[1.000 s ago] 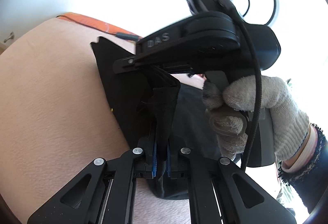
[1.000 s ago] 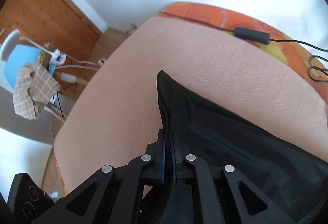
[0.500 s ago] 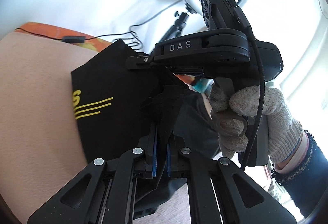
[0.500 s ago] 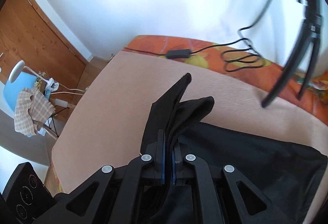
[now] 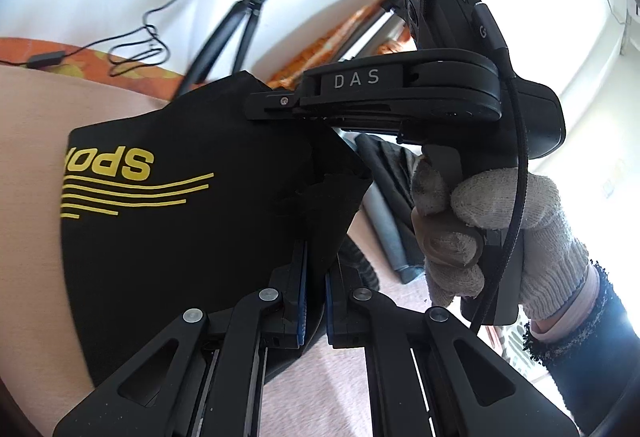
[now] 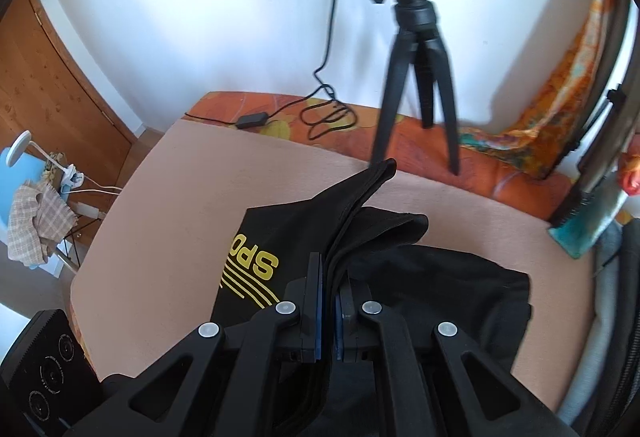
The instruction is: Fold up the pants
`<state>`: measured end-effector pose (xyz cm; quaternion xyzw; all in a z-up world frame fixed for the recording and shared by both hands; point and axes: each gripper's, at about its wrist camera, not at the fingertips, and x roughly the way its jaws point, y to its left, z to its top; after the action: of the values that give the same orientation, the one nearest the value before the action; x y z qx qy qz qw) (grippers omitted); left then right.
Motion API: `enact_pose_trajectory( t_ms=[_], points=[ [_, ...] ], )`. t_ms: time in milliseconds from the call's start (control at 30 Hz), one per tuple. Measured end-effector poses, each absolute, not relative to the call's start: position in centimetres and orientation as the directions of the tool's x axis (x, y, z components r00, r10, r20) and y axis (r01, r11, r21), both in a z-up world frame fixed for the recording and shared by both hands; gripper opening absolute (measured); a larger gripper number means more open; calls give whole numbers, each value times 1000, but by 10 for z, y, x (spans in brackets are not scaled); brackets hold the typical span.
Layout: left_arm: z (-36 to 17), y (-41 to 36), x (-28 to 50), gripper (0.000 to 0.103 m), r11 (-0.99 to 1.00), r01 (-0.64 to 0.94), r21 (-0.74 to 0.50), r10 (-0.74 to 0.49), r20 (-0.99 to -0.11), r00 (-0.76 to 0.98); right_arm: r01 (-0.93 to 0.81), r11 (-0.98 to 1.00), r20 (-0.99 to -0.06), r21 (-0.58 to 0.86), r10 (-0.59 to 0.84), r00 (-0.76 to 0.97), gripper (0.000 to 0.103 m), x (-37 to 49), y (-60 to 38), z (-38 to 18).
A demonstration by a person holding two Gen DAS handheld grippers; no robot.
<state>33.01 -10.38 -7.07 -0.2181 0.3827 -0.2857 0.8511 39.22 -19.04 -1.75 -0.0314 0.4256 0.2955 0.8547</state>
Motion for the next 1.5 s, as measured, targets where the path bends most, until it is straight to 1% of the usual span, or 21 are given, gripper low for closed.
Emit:
enact_pose_trajectory(
  t_ms=[233,433,500,700,767,1000,1167,1233,1300,1333,1367,1400,1433,1467,1500],
  points=[
    [-73,-153,343,5,726,380,-572,-683,-537,495,-491,854,-750,171,436,497,2,394,-240,-23],
    [-82,-196,355,5,724,420,-546,-689,-567,451,-449,869,-750,206,435,498,2,399,-279,-40],
    [-79,-207,348,5,728,430,-534,-685,-580,441,-444,869,-749,217,440,495,2,400,-287,-45],
    [-89,-221,352,5,732,446,-515,-675,-634,377,-436,866,-744,246,457,488,2,397,-307,-65],
    [-88,-217,350,11,725,460,-512,-680,-640,358,-433,861,-737,267,472,484,2,396,-313,-73],
    [-76,-187,340,13,738,454,-499,-664,-657,358,-420,868,-743,263,460,486,3,397,-319,-94],
    [-70,-150,344,13,800,395,-452,-597,-671,440,-412,875,-746,253,448,493,9,396,-323,-99],
    [-70,-138,350,14,825,364,-432,-563,-680,469,-405,885,-754,230,425,501,17,394,-325,-99],
    [-71,-125,359,17,846,332,-418,-533,-689,492,-390,894,-760,222,409,505,22,393,-329,-100],
    [-73,-120,363,20,855,314,-412,-518,-694,500,-379,900,-763,218,399,508,23,391,-333,-101],
    [-74,-115,368,25,863,297,-408,-505,-699,506,-369,904,-763,216,392,514,23,390,-336,-101],
    [-76,-110,377,29,869,284,-405,-495,-707,505,-361,906,-760,220,392,519,29,387,-339,-100],
    [-78,-106,382,35,872,277,-404,-490,-711,506,-358,903,-750,237,404,523,35,383,-344,-98],
    [-80,-101,387,41,873,265,-408,-487,-709,510,-358,899,-741,252,417,527,36,379,-348,-95],
    [-84,-95,395,43,870,247,-426,-490,-705,513,-358,892,-731,274,435,526,38,375,-352,-94]
  ],
)
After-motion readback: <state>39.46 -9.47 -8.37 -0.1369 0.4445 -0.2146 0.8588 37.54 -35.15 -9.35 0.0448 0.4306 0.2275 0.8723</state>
